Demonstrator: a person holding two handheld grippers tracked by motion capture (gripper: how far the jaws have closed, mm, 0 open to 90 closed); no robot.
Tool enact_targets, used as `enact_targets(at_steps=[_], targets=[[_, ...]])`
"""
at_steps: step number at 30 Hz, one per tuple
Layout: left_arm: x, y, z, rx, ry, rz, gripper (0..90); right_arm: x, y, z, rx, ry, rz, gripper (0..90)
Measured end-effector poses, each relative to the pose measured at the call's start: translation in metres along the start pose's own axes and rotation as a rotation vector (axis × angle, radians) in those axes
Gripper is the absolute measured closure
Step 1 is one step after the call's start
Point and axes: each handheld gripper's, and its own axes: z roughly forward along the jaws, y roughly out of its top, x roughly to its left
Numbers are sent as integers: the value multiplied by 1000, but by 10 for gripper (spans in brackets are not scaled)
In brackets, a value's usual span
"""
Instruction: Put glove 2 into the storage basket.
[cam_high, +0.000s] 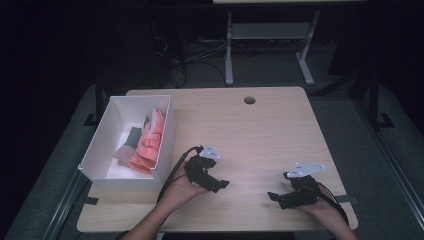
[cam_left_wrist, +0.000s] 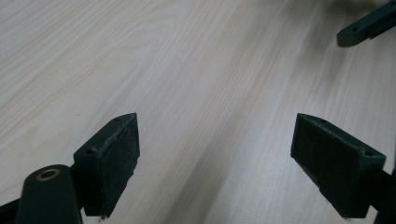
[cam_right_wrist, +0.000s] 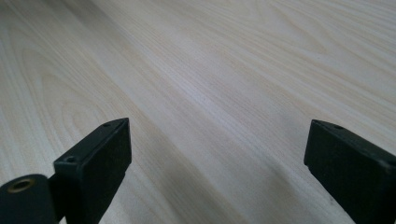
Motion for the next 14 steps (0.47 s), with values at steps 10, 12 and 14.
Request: enact_targets(at_steps=[10,12,14], targets=[[-4,-13,11,28,-6,15,136,0,0,1,6,4,2,71],[-3,-14,11,38,-9,25,136,1,0,1,4,3,0,71],[-3,-14,11,38,-10,23,136,1,0,1,3,5,8,71]])
